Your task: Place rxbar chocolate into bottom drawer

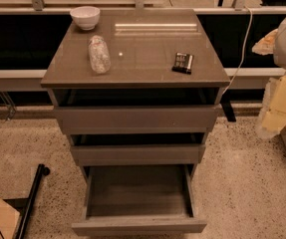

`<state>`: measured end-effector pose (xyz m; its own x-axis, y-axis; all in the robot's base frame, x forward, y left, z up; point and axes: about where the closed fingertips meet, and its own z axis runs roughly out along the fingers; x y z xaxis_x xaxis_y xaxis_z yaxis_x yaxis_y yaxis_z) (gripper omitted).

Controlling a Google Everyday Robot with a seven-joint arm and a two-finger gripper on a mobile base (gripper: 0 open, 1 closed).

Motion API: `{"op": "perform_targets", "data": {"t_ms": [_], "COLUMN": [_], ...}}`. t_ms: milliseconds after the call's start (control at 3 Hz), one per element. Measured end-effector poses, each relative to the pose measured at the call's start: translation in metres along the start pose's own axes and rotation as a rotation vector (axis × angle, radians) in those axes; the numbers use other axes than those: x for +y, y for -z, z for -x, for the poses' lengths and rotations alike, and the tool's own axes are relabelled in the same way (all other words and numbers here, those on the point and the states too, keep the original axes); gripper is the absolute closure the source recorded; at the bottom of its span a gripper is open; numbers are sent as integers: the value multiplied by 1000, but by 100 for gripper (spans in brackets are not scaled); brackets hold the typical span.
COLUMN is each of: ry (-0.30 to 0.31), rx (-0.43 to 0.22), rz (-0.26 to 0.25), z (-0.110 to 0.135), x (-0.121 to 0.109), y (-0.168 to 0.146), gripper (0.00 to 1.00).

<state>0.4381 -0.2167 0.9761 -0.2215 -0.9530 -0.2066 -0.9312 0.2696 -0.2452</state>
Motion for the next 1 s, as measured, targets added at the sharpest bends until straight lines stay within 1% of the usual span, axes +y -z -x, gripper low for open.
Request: {"op": "perform_targets", "data": {"t_ms": [333,667,1000], "ry": [0,-54,-116], "rx": [0,-59,-178], "rz": [0,-11,-22], "z": [0,2,15], "x": [0,-12,-50], "y": [0,-11,-35], "gripper": [0,0,0]}}
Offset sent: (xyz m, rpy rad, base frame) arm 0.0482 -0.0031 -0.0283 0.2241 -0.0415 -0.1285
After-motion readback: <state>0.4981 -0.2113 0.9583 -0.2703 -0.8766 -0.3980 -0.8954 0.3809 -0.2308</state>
